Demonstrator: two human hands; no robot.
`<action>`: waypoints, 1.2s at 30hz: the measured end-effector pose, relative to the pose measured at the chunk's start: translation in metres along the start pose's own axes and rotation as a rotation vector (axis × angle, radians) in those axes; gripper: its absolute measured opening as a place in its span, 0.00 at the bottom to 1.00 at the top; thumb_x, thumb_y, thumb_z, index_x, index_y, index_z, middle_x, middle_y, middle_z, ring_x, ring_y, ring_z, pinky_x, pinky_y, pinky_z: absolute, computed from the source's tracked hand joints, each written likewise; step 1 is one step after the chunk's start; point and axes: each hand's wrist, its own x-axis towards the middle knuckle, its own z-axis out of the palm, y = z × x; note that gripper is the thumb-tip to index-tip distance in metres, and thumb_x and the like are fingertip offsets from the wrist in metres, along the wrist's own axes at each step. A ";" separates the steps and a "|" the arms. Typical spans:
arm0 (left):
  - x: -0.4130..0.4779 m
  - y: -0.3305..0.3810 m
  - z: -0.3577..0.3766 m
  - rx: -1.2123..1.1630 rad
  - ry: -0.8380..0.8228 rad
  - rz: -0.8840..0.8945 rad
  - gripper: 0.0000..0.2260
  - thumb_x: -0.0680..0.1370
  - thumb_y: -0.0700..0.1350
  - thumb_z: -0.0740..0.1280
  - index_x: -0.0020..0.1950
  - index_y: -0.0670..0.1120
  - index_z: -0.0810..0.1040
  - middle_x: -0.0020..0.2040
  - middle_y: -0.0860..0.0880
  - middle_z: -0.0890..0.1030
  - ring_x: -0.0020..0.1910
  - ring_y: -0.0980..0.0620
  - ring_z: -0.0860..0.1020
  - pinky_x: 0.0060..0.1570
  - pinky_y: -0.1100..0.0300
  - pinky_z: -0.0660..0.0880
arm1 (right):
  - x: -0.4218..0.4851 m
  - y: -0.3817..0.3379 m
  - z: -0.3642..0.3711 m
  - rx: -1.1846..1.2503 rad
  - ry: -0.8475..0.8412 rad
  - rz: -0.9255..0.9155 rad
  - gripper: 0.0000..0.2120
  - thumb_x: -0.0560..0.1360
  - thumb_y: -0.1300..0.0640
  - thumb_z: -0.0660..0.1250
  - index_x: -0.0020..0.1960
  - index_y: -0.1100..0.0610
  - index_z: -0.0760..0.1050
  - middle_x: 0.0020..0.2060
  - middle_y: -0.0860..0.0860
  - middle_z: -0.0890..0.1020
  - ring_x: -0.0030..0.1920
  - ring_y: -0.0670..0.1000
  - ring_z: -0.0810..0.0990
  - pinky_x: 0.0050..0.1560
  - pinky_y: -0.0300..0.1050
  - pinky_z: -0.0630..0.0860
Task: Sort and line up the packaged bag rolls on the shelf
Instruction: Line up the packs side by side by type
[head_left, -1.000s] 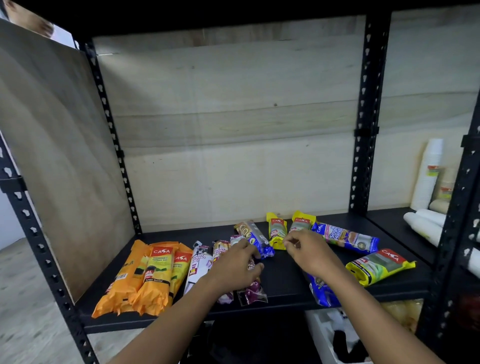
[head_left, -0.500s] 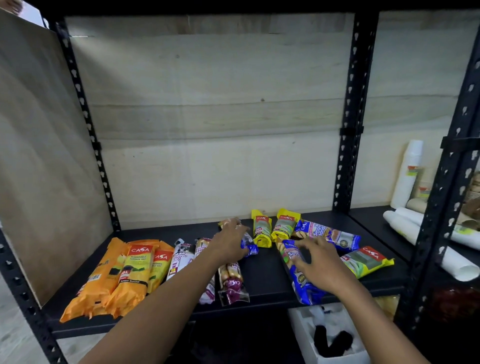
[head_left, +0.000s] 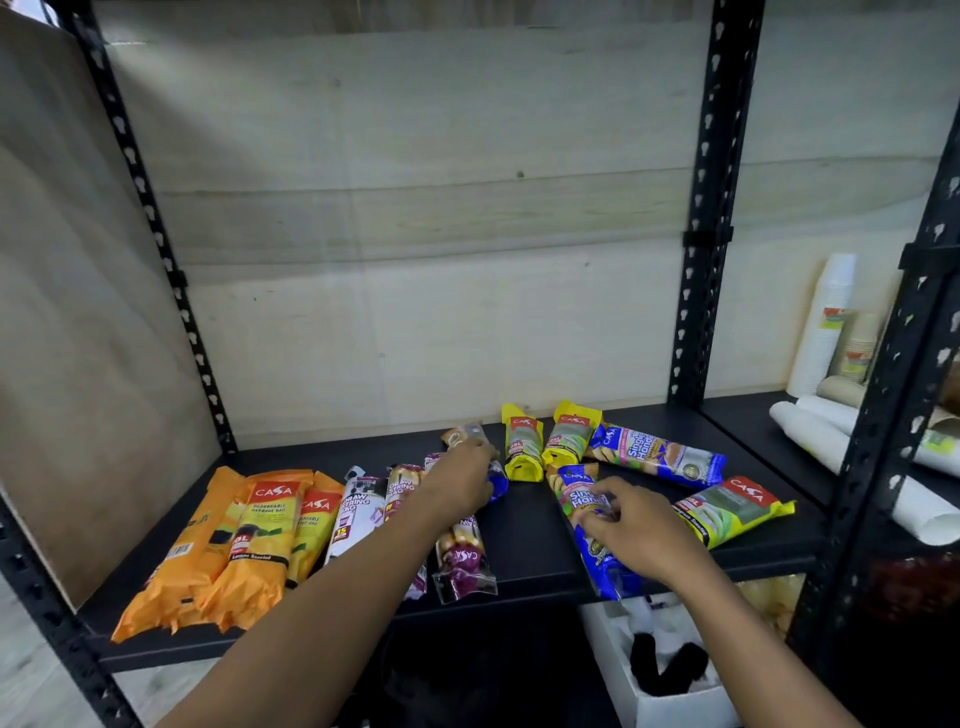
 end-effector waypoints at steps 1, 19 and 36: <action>-0.003 0.002 -0.001 -0.011 0.006 0.003 0.23 0.76 0.38 0.68 0.71 0.44 0.72 0.72 0.45 0.71 0.67 0.43 0.72 0.62 0.50 0.73 | -0.001 0.000 -0.001 0.018 0.006 -0.004 0.24 0.75 0.40 0.68 0.68 0.46 0.72 0.56 0.51 0.80 0.51 0.49 0.80 0.43 0.43 0.77; -0.082 0.044 0.011 -0.106 0.224 0.062 0.27 0.75 0.35 0.65 0.74 0.43 0.69 0.72 0.45 0.71 0.69 0.43 0.69 0.64 0.51 0.72 | -0.004 -0.032 0.024 0.164 0.025 -0.079 0.17 0.77 0.47 0.66 0.65 0.45 0.78 0.60 0.51 0.79 0.50 0.44 0.78 0.41 0.34 0.73; -0.101 0.034 0.024 -0.198 0.206 0.123 0.25 0.77 0.42 0.65 0.74 0.51 0.70 0.75 0.49 0.67 0.73 0.48 0.65 0.69 0.56 0.67 | 0.031 -0.036 0.046 0.189 0.106 -0.050 0.19 0.78 0.46 0.67 0.67 0.52 0.77 0.61 0.56 0.77 0.52 0.50 0.78 0.40 0.39 0.71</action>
